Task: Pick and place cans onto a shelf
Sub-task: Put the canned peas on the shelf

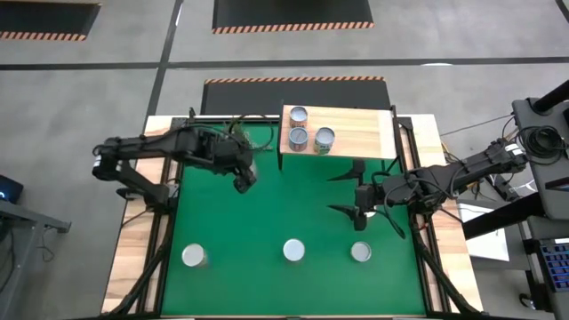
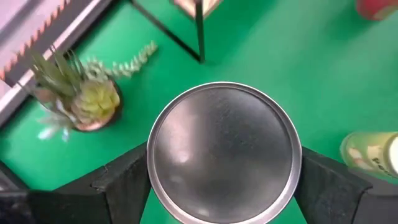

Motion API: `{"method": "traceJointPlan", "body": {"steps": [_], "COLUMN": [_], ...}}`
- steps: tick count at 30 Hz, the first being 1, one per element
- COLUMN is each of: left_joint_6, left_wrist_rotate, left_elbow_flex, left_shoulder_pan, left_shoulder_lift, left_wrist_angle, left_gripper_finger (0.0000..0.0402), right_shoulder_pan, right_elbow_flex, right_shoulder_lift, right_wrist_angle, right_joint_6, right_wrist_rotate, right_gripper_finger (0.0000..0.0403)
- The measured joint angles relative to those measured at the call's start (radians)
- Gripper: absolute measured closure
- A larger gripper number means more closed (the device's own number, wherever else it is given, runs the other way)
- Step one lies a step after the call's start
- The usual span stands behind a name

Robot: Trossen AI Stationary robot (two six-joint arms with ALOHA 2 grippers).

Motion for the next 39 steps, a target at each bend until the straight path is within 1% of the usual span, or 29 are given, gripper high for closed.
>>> {"method": "traceJointPlan", "body": {"steps": [3, 6, 9, 12, 16, 20, 22, 28, 32, 36, 39], "left_joint_6": [0.022, 0.041, 0.078, 0.133, 0.203, 0.310, 0.362, 0.541, 0.659, 0.775, 0.816], "left_wrist_rotate": [-0.027, -0.067, -0.082, -0.083, -0.084, -0.090, -0.090, -0.090, -0.090, -0.088, -0.087], "left_elbow_flex": [0.156, 0.279, 0.371, 0.434, 0.469, 0.487, 0.501, 0.562, 0.582, 0.580, 0.584], "left_shoulder_pan": [-0.016, -0.033, -0.042, -0.046, -0.045, -0.047, -0.048, -0.047, -0.046, -0.037, -0.015], "left_shoulder_lift": [0.062, 0.111, 0.152, 0.193, 0.234, 0.263, 0.278, 0.321, 0.348, 0.376, 0.402], "left_wrist_angle": [-0.093, -0.152, -0.153, -0.136, -0.100, 0.007, 0.072, 0.210, 0.304, 0.389, 0.427], "left_gripper_finger": [0.0093, 0.0093, 0.0093, 0.0093, 0.0093, 0.0093, 0.0093, 0.0093, 0.0093, 0.0092, 0.0092], "right_shoulder_pan": [0.000, 0.000, 0.000, 0.000, 0.000, 0.000, 0.000, 0.000, 0.000, 0.000, 0.000], "right_elbow_flex": [-0.009, -0.030, -0.058, -0.085, -0.102, -0.111, -0.117, -0.120, -0.136, -0.159, -0.180], "right_shoulder_lift": [-0.019, -0.050, -0.095, -0.151, -0.201, -0.217, -0.219, -0.239, -0.269, -0.321, -0.371], "right_wrist_angle": [-0.016, -0.015, -0.015, -0.014, 0.013, 0.017, 0.017, 0.017, 0.015, 0.005, 0.008], "right_joint_6": [0.004, 0.005, 0.005, 0.017, 0.041, 0.021, 0.009, 0.011, 0.019, 0.031, 0.033], "right_wrist_rotate": [0.000, 0.000, -0.001, -0.001, -0.027, -0.143, -0.168, -0.167, -0.166, -0.166, -0.166], "right_gripper_finger": [0.0077, 0.0077, 0.0077, 0.0077, 0.0077, 0.0077, 0.0077, 0.0077, 0.0077, 0.0077, 0.0077]}}
